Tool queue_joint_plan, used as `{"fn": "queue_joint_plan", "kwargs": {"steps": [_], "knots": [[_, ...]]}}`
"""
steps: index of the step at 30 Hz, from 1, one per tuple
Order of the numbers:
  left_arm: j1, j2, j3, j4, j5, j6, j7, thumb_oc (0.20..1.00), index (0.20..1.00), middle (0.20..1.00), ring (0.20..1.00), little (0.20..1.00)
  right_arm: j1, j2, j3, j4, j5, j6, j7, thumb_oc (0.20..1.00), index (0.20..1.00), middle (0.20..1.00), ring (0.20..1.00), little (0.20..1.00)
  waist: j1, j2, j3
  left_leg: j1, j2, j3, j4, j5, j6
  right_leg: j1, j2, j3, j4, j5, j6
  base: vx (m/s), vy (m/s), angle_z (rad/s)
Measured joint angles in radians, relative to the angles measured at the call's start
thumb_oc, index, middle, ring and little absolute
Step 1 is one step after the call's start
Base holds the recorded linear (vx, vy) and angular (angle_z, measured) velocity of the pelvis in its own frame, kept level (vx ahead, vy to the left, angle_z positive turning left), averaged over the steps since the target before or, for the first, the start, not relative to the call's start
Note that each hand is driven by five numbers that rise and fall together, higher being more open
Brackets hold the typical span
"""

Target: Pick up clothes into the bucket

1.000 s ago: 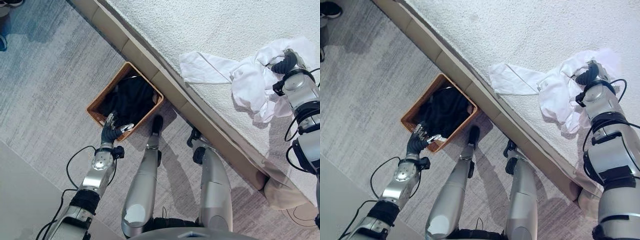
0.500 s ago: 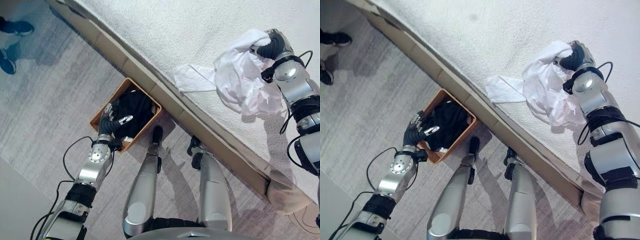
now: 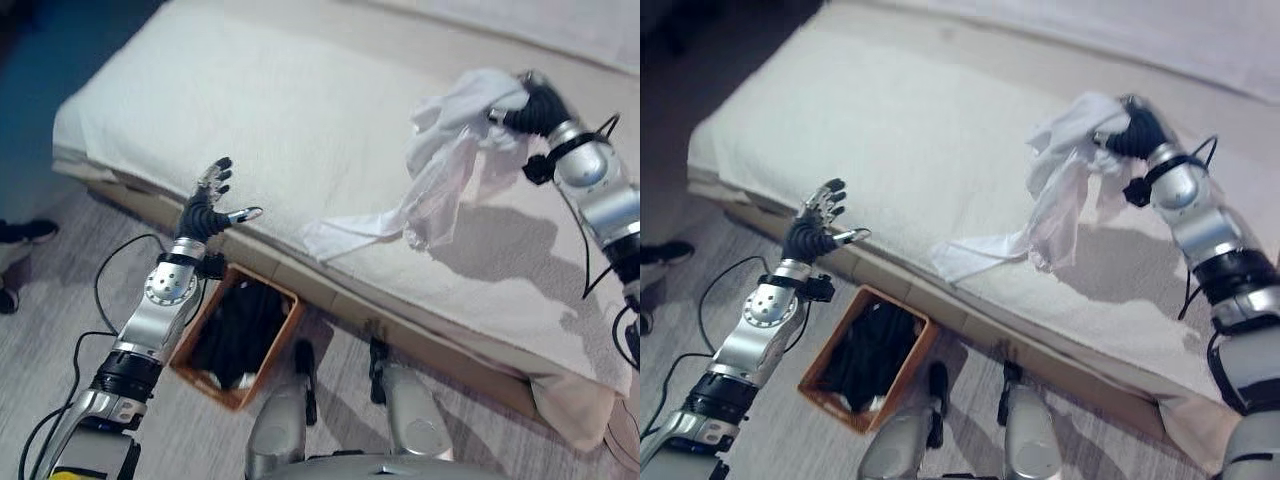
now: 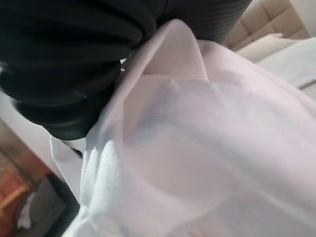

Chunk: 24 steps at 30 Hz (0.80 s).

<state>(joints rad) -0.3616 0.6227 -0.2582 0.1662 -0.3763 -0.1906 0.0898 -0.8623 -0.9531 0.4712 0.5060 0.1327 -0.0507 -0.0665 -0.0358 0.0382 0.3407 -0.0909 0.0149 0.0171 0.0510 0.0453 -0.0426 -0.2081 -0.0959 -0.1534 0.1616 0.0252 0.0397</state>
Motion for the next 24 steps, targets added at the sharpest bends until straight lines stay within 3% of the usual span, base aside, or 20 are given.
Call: {"fn": "queue_joint_plan", "kwargs": {"steps": [4, 13, 19, 24], "knots": [[-0.073, -0.052, -0.074, -0.007, -0.038, 0.013, -0.045, 1.000, 1.000, 1.000, 1.000, 1.000, 0.022, 0.002, -0.010, -0.050, 0.011, -0.001, 0.020, 0.200, 0.200, 0.200, 0.200, 0.200, -0.029, 0.008, -0.055, 0.054, 0.009, -0.018, -0.033, 0.001, -0.001, 0.078, 0.012, -0.025, -0.060, 0.001, 0.000, 0.09, -0.029, 0.15], [-0.169, -0.115, -0.291, -0.018, -0.132, 0.065, -0.141, 1.000, 1.000, 1.000, 1.000, 1.000, 0.043, 0.022, -0.012, -0.217, 0.019, -0.003, 0.067, 0.200, 0.200, 0.200, 0.200, 0.200, -0.033, 0.006, -0.174, 0.156, 0.022, -0.020, -0.077, -0.003, -0.008, 0.211, 0.033, -0.037, -0.164, 0.008, 0.008, 0.04, -0.007, 0.02], [-0.212, -0.212, -0.419, -0.020, -0.158, 0.103, -0.177, 1.000, 1.000, 1.000, 1.000, 1.000, 0.046, 0.029, 0.016, -0.293, 0.085, -0.004, 0.111, 0.200, 0.200, 0.200, 0.200, 0.200, -0.040, 0.004, -0.214, 0.168, 0.017, -0.020, -0.085, -0.004, -0.008, 0.225, 0.030, -0.037, -0.175, 0.011, 0.015, 0.00, 0.000, 0.00], [-0.221, -0.282, -0.460, -0.009, -0.160, 0.126, -0.178, 1.000, 1.000, 1.000, 1.000, 1.000, 0.048, 0.037, 0.021, -0.357, 0.132, -0.005, 0.137, 0.200, 0.200, 0.200, 0.200, 0.200, -0.053, 0.003, -0.220, 0.171, 0.014, -0.020, -0.089, -0.003, -0.008, 0.227, 0.027, -0.037, -0.176, 0.015, 0.019, 0.00, 0.000, 0.00]]}}
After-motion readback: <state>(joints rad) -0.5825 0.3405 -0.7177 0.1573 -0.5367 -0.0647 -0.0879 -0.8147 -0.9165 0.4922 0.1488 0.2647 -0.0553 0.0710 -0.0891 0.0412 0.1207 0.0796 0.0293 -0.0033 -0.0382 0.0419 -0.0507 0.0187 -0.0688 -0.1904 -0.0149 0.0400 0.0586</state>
